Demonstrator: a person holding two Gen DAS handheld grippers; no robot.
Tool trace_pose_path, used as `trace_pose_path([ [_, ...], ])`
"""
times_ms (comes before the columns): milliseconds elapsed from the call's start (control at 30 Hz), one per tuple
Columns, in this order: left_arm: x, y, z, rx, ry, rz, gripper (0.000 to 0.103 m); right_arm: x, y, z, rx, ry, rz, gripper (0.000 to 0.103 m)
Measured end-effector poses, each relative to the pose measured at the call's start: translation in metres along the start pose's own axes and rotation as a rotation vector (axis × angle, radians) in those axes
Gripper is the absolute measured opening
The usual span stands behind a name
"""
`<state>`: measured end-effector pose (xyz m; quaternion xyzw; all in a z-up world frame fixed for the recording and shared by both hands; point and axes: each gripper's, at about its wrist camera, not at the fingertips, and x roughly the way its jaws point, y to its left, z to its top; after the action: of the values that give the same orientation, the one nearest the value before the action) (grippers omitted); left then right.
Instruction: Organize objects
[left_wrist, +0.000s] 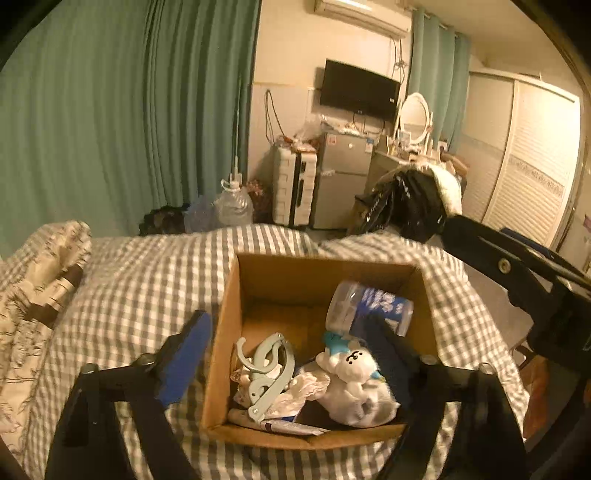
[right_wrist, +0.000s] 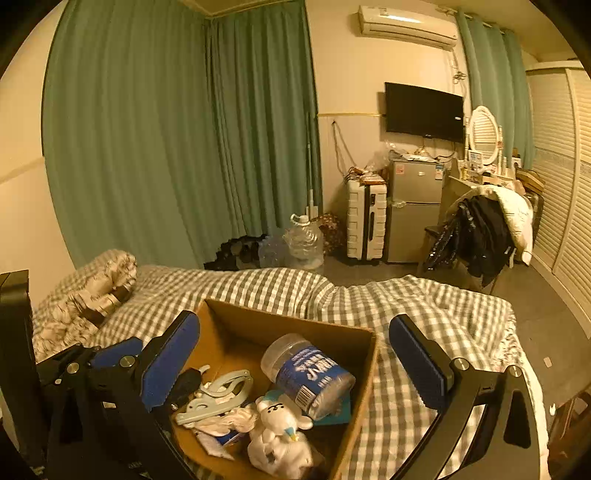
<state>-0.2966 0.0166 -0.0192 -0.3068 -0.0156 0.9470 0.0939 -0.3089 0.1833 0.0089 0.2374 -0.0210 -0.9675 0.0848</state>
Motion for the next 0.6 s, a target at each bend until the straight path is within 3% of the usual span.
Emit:
trace_pose_path([
  [133, -0.040, -0.004, 0.017, -0.007, -0.056, -0.008, 0.095, -0.042, 0.000, 0.015, -0.005, -0.022, -0.027, 0.103],
  [233, -0.075, -0.009, 0.027, -0.004, -0.112, 0.000, 0.103, -0.083, -0.002, 0.028, -0.018, -0.057, -0.056, 0.103],
  [367, -0.119, -0.016, 0.036, 0.018, -0.182, 0.006, 0.103, -0.136, -0.002, 0.040, -0.031, -0.111, -0.085, 0.103],
  [600, -0.175, -0.025, 0.022, 0.061, -0.274, 0.050, 0.103, -0.207, -0.003, 0.023, -0.018, -0.144, -0.123, 0.103],
])
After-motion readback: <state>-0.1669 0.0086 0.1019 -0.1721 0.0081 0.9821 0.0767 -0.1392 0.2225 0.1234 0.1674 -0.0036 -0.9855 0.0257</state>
